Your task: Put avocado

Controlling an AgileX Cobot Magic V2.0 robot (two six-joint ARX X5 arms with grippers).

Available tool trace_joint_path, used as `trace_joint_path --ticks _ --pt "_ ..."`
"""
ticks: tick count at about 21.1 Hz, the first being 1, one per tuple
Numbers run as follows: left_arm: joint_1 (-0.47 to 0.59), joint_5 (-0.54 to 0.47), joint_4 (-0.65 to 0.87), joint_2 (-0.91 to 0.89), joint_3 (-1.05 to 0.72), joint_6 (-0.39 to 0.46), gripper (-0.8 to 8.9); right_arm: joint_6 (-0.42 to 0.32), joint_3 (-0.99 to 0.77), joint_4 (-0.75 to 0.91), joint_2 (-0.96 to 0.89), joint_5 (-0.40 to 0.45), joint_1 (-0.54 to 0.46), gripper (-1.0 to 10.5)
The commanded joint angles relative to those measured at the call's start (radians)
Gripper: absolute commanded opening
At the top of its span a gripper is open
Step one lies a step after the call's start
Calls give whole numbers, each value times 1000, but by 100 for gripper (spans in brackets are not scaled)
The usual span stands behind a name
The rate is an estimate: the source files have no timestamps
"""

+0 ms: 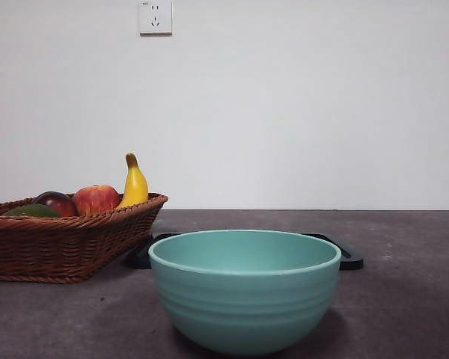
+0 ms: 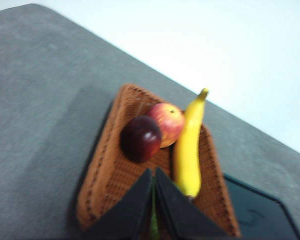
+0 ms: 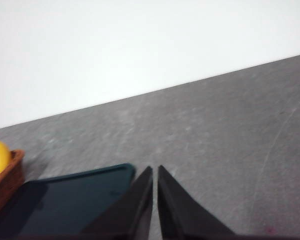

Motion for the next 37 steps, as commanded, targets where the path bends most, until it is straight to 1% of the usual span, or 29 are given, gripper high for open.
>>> trace_joint_path --ticks 1,4,9,12,15,17,20,23,26,28,32,34,36,37 --pt "2 30 -23 62 78 9 9 -1 82 -37 63 -37 -1 8" --pt "2 100 -77 148 164 63 9 -45 179 -110 150 -100 -1 8" --pt "2 227 -230 315 327 196 9 -138 358 -280 314 -249 5 8" --pt "1 301 -329 409 418 281 9 -201 469 -397 408 -322 30 8" --pt "-8 371 -425 486 498 354 9 -265 568 -511 492 -370 69 8" --pt "-17 409 -482 525 543 386 9 -305 627 -583 540 -385 103 8" --pt "-36 454 -566 566 602 430 9 -354 699 -674 605 -387 166 8" --pt "-72 477 -688 590 666 485 9 -407 760 -767 670 -387 272 8" --pt "-106 477 -759 586 684 505 9 -429 766 -798 699 -386 384 8" --pt "-119 477 -784 586 684 505 9 -429 766 -804 710 -380 431 8" --pt "-121 477 -791 586 684 504 14 -428 766 -804 715 -382 460 8" --pt "-121 476 -791 586 684 504 88 -425 766 -804 716 -382 460 17" --pt "-121 476 -791 586 684 503 199 -423 766 -804 716 -382 460 100" --pt "-121 476 -791 586 684 502 262 -420 766 -804 718 -382 460 170"
